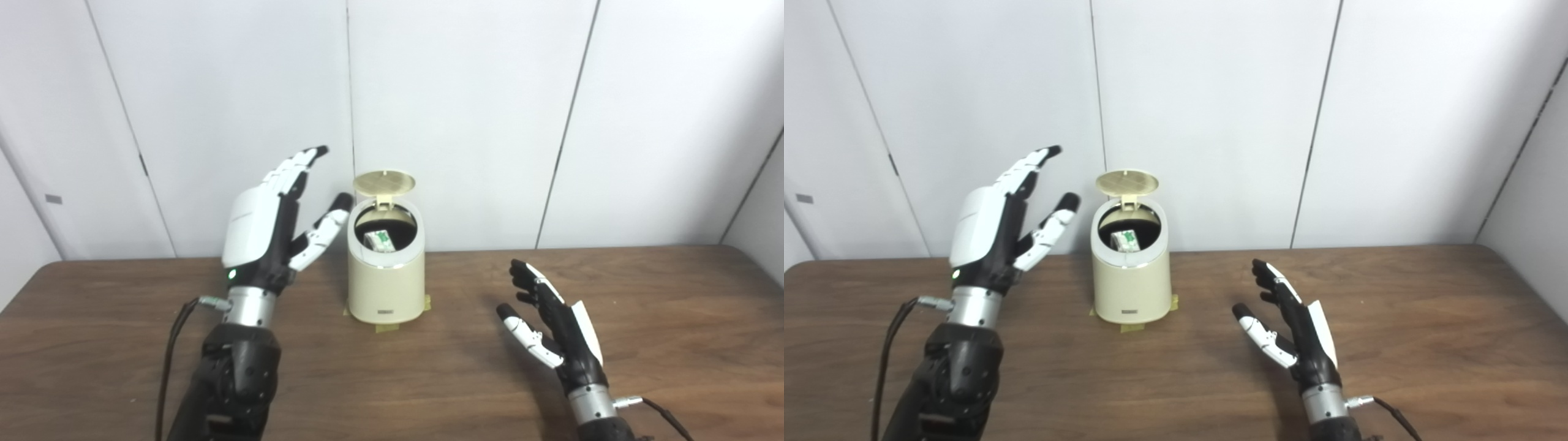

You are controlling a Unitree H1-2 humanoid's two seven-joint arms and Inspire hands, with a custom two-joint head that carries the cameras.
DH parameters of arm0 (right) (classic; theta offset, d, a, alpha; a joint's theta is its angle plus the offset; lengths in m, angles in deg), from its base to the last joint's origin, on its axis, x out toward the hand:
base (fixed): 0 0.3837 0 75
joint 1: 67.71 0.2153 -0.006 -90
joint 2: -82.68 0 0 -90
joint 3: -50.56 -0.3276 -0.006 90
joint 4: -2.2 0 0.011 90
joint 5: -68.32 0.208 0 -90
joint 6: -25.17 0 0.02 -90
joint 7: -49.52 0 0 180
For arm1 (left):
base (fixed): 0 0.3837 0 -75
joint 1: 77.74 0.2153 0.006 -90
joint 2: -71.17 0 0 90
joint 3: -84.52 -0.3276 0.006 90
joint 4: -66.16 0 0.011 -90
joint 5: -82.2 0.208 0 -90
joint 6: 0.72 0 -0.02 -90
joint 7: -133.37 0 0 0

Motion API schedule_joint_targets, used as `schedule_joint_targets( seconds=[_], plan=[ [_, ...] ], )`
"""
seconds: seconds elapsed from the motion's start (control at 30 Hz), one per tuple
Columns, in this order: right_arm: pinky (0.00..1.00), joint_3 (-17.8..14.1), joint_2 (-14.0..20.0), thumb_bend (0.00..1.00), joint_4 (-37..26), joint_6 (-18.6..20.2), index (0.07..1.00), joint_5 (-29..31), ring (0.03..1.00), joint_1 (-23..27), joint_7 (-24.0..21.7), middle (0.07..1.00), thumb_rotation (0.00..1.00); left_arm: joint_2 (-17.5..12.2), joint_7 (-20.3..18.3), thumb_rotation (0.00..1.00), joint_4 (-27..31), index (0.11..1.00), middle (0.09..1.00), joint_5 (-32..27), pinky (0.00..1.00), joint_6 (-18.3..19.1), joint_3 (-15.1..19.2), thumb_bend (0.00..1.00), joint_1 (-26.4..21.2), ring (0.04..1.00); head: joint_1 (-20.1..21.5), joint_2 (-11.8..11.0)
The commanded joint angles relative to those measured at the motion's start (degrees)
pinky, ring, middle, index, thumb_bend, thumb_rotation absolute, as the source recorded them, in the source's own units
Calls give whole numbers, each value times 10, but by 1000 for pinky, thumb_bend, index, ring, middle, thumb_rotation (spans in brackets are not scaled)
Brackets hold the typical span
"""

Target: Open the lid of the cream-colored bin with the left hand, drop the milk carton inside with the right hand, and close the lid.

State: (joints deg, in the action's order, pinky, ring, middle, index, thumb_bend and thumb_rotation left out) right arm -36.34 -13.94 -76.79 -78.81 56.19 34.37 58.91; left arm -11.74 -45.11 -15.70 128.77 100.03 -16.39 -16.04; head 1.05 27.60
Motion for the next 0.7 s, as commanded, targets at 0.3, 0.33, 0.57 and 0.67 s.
schedule_joint_targets(
  seconds=[0.3, 0.33, 0.57, 0.67],
  plan=[
    [861, 4, -12, 299, 4, -26, 909, -16, 901, -15, -1, 902, 604, 2, -140, 1000, -20, 913, 929, 128, 1000, 119, -60, 893, -165, 1000, 1, 1],
    [861, 4, -12, 296, 4, -27, 909, -14, 899, -15, -3, 902, 600, 2, -150, 1000, -28, 913, 932, 134, 1000, 127, -65, 904, -174, 1000, 1, 1],
    [810, 5, -12, 319, -1, -24, 897, -12, 865, -18, -11, 882, 608, 17, -182, 1000, -110, 879, 906, 159, 1000, 160, -79, 971, -221, 1000, 1, 0],
    [797, 9, -12, 349, -7, -20, 890, -22, 858, -20, -12, 876, 644, 27, -189, 1000, -146, 877, 906, 174, 1000, 161, -79, 963, -232, 1000, 2, 1]
  ],
)
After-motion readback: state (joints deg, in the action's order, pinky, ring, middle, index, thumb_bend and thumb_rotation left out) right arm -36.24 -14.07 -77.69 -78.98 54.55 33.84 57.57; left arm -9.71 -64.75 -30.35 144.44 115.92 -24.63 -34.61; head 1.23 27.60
